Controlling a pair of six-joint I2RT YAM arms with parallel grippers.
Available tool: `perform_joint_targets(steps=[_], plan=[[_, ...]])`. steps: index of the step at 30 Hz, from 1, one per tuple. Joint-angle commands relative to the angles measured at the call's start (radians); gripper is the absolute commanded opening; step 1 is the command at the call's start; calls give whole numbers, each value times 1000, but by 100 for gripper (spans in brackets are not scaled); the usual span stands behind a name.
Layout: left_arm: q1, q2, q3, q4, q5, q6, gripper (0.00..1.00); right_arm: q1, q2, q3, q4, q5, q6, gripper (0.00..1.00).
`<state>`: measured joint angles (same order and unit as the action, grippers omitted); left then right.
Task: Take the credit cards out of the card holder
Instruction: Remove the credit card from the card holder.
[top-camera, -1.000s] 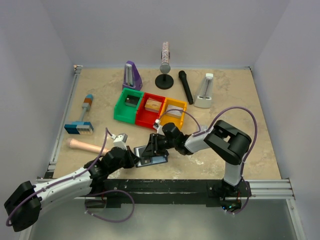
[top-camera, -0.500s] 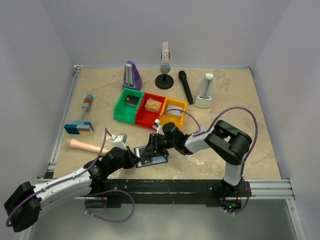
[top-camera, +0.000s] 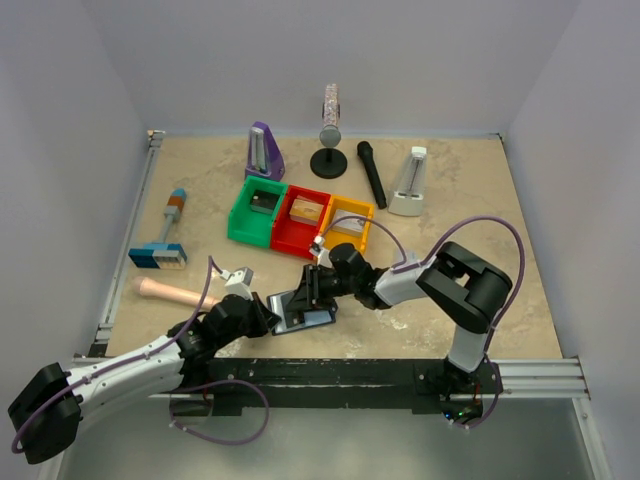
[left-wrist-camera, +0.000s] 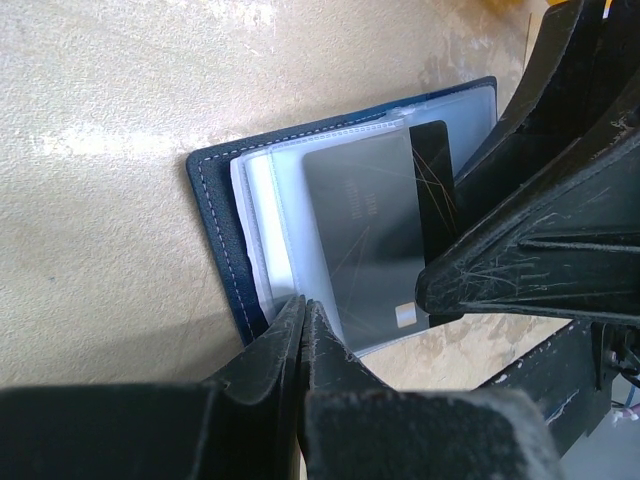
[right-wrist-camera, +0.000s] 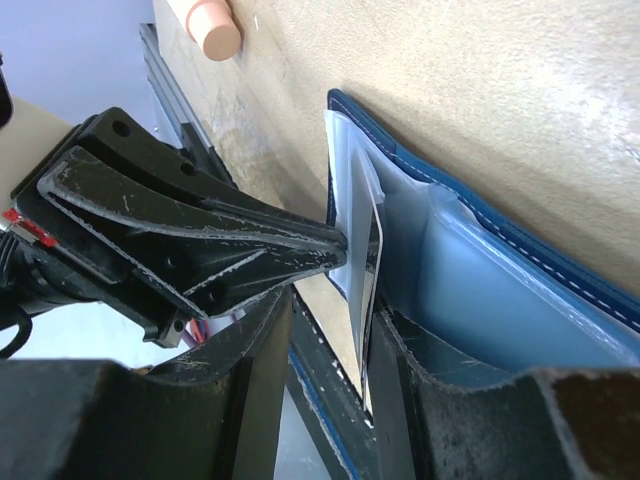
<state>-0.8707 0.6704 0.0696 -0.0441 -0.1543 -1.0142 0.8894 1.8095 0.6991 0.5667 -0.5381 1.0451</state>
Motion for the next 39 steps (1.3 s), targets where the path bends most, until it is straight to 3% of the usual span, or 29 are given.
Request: perform_joint_targets(steps=[1,32,39], plan=[[2,15,4,-59,-34,-9,0,-9,-50,-21,29,-3,-13,38],[2,-11,-4,-77,-39,-20,0,-23,-99,-78,38,30,-13,26],[2,-28,-4,-88,-42,-23,0,-26,-107,-84,30,38,-13,18]])
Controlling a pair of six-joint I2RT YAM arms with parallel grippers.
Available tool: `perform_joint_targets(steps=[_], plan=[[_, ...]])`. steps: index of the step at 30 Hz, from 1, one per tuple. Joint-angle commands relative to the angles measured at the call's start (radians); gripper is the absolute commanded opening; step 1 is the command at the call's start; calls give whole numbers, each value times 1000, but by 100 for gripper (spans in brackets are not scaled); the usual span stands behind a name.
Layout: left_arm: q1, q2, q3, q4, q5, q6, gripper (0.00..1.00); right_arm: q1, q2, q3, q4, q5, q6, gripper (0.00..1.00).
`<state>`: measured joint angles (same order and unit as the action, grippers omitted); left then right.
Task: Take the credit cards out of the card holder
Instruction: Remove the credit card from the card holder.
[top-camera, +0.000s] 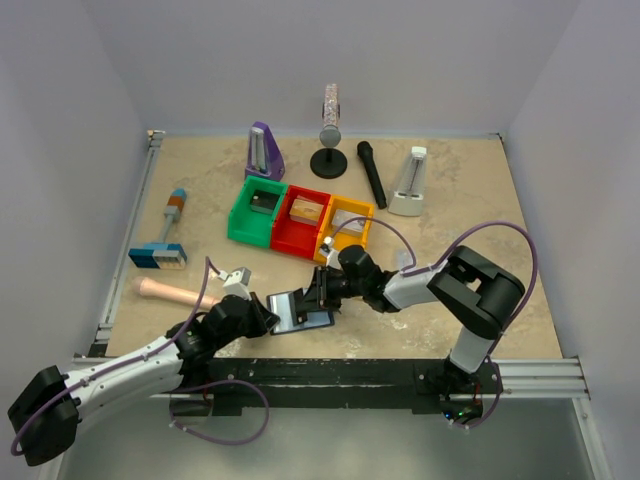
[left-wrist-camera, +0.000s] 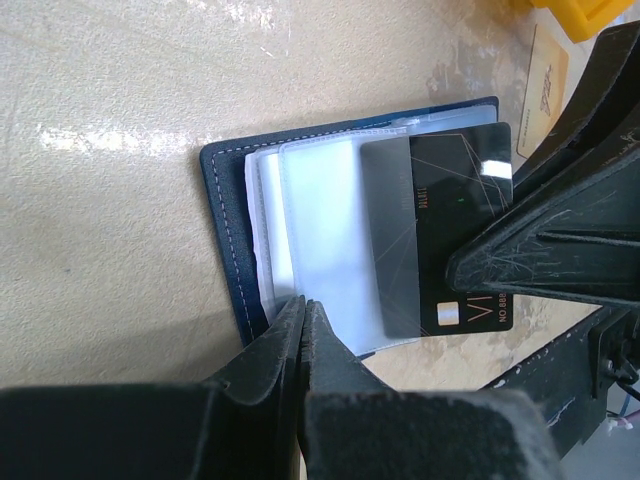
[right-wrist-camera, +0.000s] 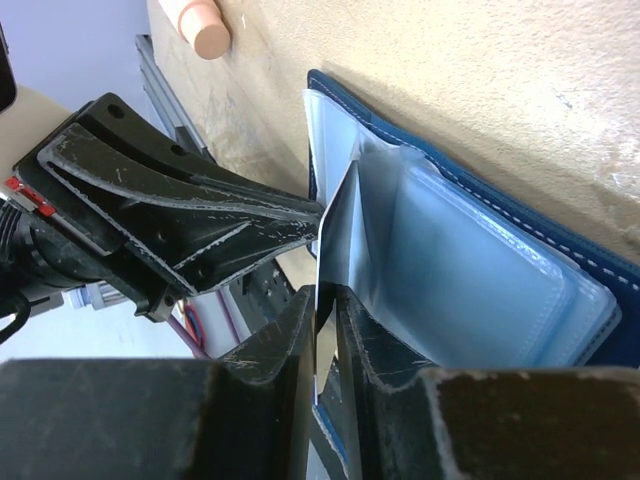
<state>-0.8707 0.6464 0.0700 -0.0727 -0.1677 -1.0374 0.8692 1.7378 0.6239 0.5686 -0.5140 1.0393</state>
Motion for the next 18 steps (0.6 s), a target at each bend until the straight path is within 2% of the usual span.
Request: perform_joint_targets(steps=[1,5,9,18], plan=[[2,-5,-4,-61,-30,0,0,-6,-35,-7,25,15,-7,16],[2,-7,-4,-64,-30,-1,0,-9,-37,-9,22,14,-8,11],[2,-8,-4,-65,-30,-1,0,-12,-40,-13,14,19,-8,0],[2,-33,1,-93,-46,-6,0,-61,-116,-42,-61,23,-34,0]])
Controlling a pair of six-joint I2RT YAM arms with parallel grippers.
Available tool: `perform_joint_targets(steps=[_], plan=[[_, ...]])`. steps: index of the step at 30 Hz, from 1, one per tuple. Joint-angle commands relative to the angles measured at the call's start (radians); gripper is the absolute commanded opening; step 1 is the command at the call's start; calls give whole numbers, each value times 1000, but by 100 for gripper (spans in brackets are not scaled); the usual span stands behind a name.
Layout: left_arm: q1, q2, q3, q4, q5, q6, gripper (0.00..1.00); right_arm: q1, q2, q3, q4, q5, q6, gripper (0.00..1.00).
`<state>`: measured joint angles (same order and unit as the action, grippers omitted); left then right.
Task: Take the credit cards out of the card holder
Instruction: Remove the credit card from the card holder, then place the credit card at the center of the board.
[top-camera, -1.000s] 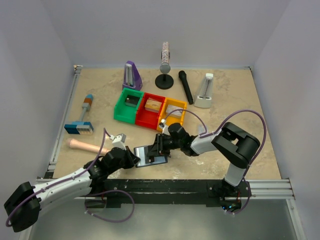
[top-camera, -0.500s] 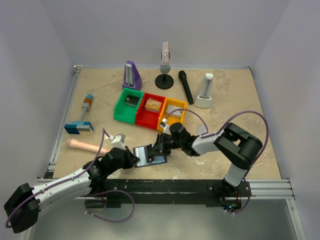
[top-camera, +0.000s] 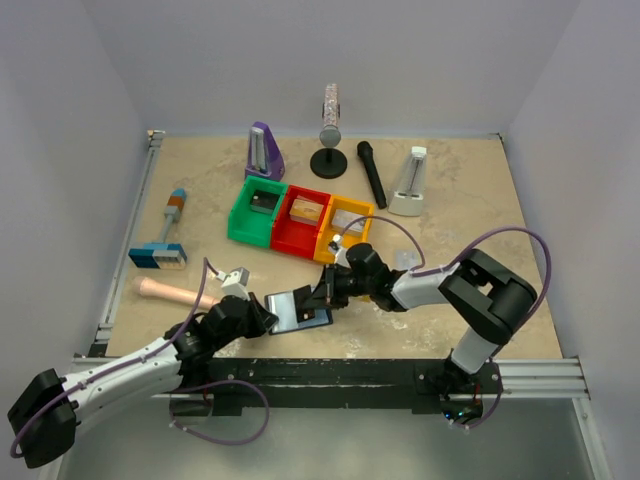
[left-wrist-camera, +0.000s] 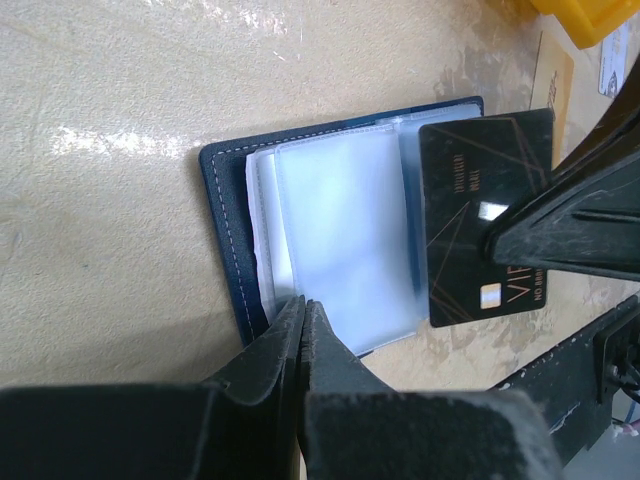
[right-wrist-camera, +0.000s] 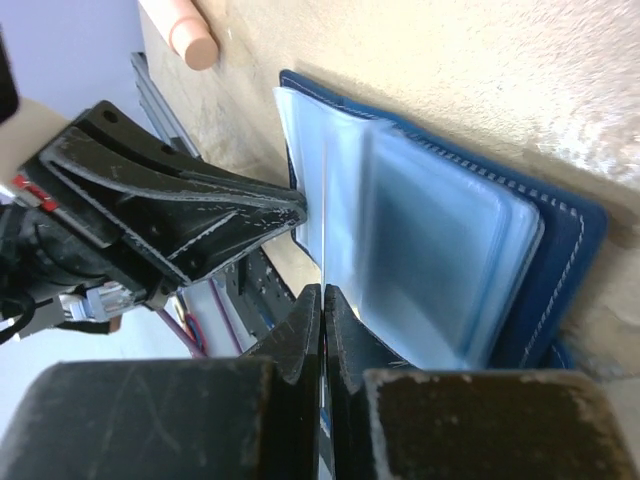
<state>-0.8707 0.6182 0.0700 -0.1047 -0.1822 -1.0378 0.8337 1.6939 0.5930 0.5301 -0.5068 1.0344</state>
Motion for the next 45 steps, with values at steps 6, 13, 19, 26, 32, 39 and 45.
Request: perform_joint_targets(steps=[6,13,19,26,32,39,45], plan=[[2,-17,7,-78,-48,-8,0,-51,-224,-30,-175,43,-105,0],[2,-72,20,-119,-51,12,2,-102,-506,-27,-622,206,-218,0],[2,-81,39,-124,-48,27,23,-238,-694,-90,-839,283,-247,0],[2,-51,86,-127,-16,59,30,-340,-754,-159,-944,312,-248,0],[2,-83,82,-138,-19,48,31,-384,-751,-209,-963,333,-226,0],[2,-77,77,-133,-14,42,33,-403,-682,-168,-995,355,-223,0],[2,-81,77,-141,-22,47,33,-406,-666,-162,-1009,350,-226,10]])
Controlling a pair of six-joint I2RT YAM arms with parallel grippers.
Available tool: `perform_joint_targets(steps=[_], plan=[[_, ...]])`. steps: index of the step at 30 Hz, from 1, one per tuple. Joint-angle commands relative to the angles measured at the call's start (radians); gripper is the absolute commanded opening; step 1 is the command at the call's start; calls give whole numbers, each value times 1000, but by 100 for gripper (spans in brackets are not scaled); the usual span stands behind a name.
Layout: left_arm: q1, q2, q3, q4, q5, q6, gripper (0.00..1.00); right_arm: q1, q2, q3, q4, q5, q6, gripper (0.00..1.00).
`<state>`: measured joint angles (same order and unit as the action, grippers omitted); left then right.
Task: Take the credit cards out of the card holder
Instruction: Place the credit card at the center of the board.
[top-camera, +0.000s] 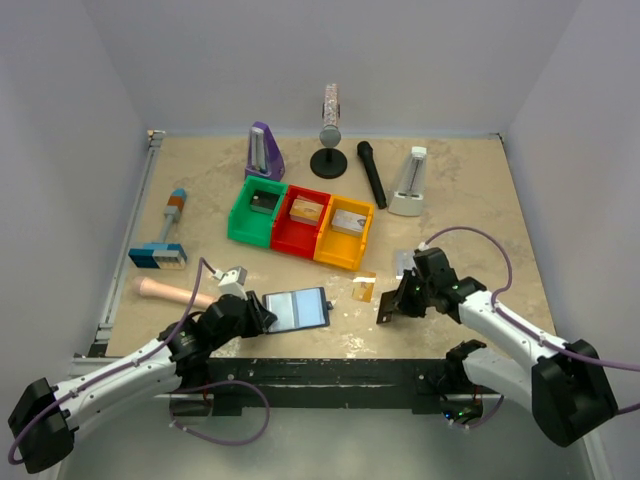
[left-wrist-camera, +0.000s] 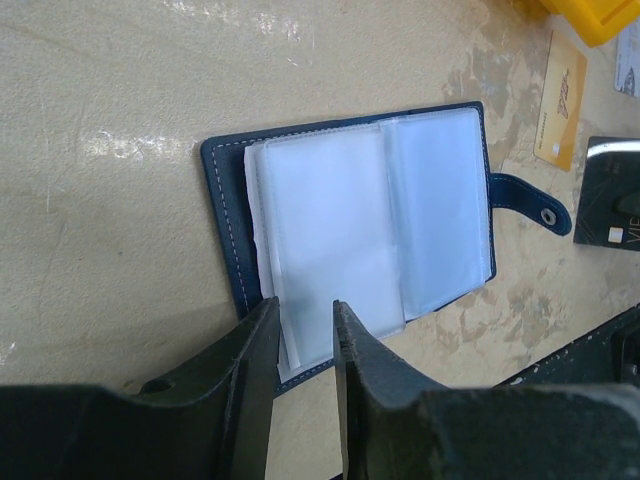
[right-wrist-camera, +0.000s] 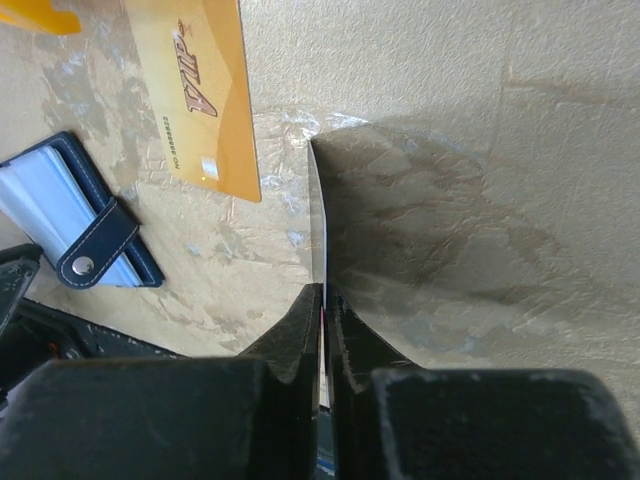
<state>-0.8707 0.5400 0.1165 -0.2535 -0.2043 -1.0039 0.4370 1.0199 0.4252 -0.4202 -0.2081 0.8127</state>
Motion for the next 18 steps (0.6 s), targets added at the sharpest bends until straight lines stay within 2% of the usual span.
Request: perform_joint_targets(steps=[1,3,6,18], plan=[[2,0,31,7,0,11,33,-7,5,3,-58,52,-6,14],[2,2,31,8,0,13,33,-9,-9,1,-60,53,-6,24],[2,8,29,10,0,13,33,-9,-18,1,-68,61,-6,32],[2,-6,35,-16,-17,14,33,-7,-138,40,-219,131,-38,45]])
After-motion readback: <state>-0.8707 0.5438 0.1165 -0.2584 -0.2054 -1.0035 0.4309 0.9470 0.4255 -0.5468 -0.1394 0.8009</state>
